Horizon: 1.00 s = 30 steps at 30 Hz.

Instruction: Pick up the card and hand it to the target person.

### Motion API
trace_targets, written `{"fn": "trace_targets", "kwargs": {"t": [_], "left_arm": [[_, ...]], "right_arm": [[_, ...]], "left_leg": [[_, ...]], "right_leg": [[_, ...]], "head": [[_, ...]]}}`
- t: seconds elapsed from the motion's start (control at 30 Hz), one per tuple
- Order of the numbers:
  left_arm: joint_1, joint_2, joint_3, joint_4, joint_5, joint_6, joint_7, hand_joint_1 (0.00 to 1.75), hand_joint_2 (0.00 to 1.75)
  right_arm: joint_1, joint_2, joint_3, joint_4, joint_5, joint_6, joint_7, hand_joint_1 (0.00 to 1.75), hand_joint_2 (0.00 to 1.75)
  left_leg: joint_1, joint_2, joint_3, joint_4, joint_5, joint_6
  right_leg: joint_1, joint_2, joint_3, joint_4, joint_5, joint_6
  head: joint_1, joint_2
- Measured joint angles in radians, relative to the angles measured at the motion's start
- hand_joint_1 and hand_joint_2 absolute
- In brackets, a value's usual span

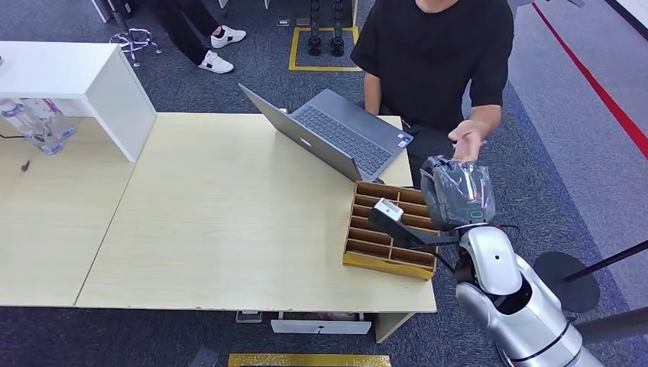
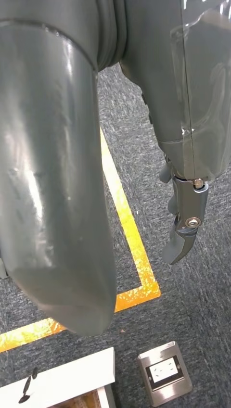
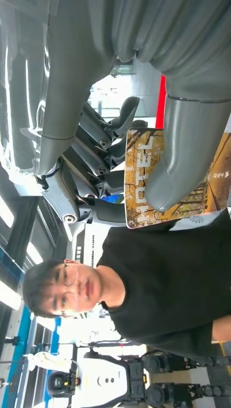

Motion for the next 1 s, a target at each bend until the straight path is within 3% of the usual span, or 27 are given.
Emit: {"fn": "trace_targets", "kwargs": {"t": [0.3,0.5,0.63,0.67,1.0], "left_arm": [[-0.010,-0.002,-0.024,0.000,0.000,-0.005,0.007,0.00,0.00],[-0.013,-0.006,-0.034,0.000,0.000,-0.006,0.017,0.00,0.00],[-0.013,-0.009,-0.042,0.000,0.000,-0.006,0.018,0.00,0.00],[-0.013,-0.009,-0.044,0.000,0.000,-0.007,0.018,0.00,0.00],[-0.014,-0.010,-0.048,0.000,0.000,-0.007,0.018,0.00,0.00]], "right_arm": [[-0.052,-0.038,-0.011,0.039,-0.013,0.013,0.001,1.65,1.75],[-0.077,-0.061,-0.008,0.066,0.061,0.045,0.001,1.38,1.75],[-0.082,-0.071,-0.007,0.082,0.084,0.068,0.001,0.09,1.75],[-0.083,-0.072,-0.007,0.085,0.085,0.073,0.001,0.00,1.75],[-0.083,-0.076,0.000,0.117,0.064,0.108,0.008,0.00,1.75]], "left_leg": [[0.000,0.000,0.000,0.000,0.000,0.000],[0.000,0.000,0.000,0.000,0.000,0.000],[0.000,0.000,0.000,0.000,0.000,0.000],[0.000,0.000,0.000,0.000,0.000,0.000],[0.000,0.000,0.000,0.000,0.000,0.000]], "right_leg": [[0.000,0.000,0.000,0.000,0.000,0.000],[0.000,0.000,0.000,0.000,0.000,0.000],[0.000,0.000,0.000,0.000,0.000,0.000],[0.000,0.000,0.000,0.000,0.000,0.000],[0.000,0.000,0.000,0.000,0.000,0.000]], "head": [[0.000,0.000],[0.000,0.000],[0.000,0.000],[0.000,0.000],[0.000,0.000]]}}
